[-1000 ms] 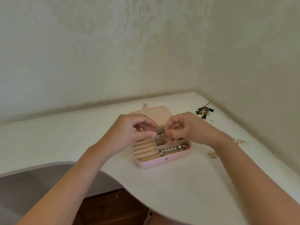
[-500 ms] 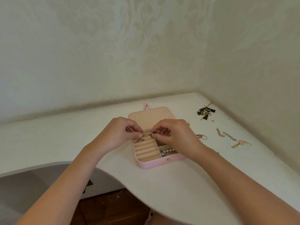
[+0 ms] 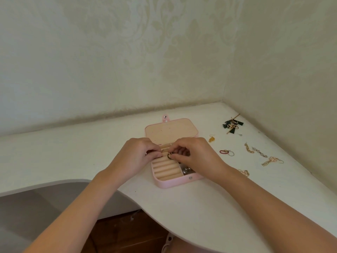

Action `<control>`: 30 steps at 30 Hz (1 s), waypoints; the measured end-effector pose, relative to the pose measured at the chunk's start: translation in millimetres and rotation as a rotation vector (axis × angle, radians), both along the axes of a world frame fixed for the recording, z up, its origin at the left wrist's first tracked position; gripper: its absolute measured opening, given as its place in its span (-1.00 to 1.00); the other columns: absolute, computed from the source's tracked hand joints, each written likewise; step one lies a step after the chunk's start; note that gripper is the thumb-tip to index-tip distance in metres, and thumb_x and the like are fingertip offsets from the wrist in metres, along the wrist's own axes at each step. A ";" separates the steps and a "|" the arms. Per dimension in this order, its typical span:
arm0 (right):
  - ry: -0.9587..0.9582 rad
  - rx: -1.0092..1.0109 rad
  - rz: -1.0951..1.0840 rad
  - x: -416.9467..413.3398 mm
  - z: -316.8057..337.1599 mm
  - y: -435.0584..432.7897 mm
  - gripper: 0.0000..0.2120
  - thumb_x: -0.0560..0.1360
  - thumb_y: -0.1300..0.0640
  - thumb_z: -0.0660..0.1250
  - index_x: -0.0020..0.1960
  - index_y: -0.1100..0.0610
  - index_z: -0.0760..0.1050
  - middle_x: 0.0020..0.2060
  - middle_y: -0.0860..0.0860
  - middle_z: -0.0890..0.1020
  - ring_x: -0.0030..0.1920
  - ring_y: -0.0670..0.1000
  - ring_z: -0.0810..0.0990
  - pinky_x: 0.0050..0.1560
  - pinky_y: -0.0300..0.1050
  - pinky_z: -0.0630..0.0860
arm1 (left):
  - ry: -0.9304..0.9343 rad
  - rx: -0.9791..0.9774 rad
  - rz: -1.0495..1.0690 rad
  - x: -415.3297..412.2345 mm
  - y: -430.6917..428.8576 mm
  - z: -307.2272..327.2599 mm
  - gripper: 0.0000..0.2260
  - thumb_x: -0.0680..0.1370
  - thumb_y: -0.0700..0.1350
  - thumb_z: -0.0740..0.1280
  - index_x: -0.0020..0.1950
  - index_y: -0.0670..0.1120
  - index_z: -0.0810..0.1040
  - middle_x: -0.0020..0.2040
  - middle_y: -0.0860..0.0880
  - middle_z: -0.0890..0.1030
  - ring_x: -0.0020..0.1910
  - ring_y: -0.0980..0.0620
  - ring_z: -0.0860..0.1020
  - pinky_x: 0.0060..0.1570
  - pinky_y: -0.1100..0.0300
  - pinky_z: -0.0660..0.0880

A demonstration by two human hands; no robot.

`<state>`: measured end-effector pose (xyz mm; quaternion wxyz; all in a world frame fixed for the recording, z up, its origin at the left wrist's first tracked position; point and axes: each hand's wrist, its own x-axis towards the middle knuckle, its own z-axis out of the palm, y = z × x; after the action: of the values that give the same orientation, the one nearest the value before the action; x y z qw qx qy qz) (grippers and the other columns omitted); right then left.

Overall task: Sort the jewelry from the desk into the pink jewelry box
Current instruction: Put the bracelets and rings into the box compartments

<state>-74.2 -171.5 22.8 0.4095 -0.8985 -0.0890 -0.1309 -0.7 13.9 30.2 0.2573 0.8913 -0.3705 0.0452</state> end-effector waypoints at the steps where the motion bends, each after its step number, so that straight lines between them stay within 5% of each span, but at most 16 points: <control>1: -0.002 -0.003 -0.001 0.3 0.0 0.0 -0.92 0.44 0.22 0.44 -0.07 0.11 0.64 -0.27 -0.08 0.62 -0.20 -0.15 0.55 -0.17 -0.39 0.47 | -0.003 -0.052 0.003 -0.7 1.4 -3.3 -0.91 0.50 -0.10 0.40 -0.08 -0.04 0.70 -0.19 0.08 0.61 -0.22 0.15 0.53 -0.16 0.32 0.41; 6: -0.019 -0.034 -0.001 1.0 -0.6 0.6 -0.91 0.44 0.22 0.44 -0.05 0.11 0.65 -0.25 -0.06 0.64 -0.16 -0.12 0.56 -0.16 -0.39 0.46 | -0.058 -0.208 0.023 -4.6 4.1 -15.6 -0.94 0.46 -0.15 0.44 -0.11 -0.06 0.70 -0.17 0.11 0.64 -0.12 0.34 0.51 -0.10 0.47 0.38; 16: -0.081 -0.108 0.017 1.7 -1.7 3.0 -0.90 0.40 0.22 0.47 -0.09 0.12 0.68 -0.22 -0.09 0.67 -0.25 -0.36 0.51 -0.15 -0.48 0.38 | -0.053 -0.234 0.093 -10.5 3.8 -18.9 -0.96 0.44 -0.17 0.46 -0.13 -0.06 0.70 -0.18 0.08 0.64 -0.27 0.21 0.50 -0.17 0.52 0.33; 21: -0.066 -0.116 0.001 5.5 -2.6 2.2 -0.93 0.39 0.21 0.48 -0.13 0.13 0.68 -0.21 0.00 0.67 -0.23 -0.15 0.54 -0.11 -0.29 0.45 | -0.022 -0.205 0.101 -10.0 4.1 -13.7 -0.86 0.45 -0.11 0.45 -0.01 -0.03 0.67 -0.18 0.21 0.54 -0.17 0.38 0.46 -0.21 0.52 0.30; 30: -0.111 -0.253 0.055 9.0 -5.9 -2.7 -0.90 0.42 0.15 0.46 -0.08 0.13 0.69 -0.13 0.01 0.62 -0.18 -0.09 0.52 -0.11 -0.22 0.40 | -0.080 -0.176 0.038 -20.2 -6.0 -16.7 -0.90 0.45 -0.09 0.45 -0.05 0.01 0.68 -0.06 0.13 0.54 0.00 0.18 0.45 -0.05 0.46 0.29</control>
<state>-65.2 -174.2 16.9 0.2908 -0.9316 -0.1518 -0.1567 -20.8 7.9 13.5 0.3186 0.8697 -0.3579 0.1181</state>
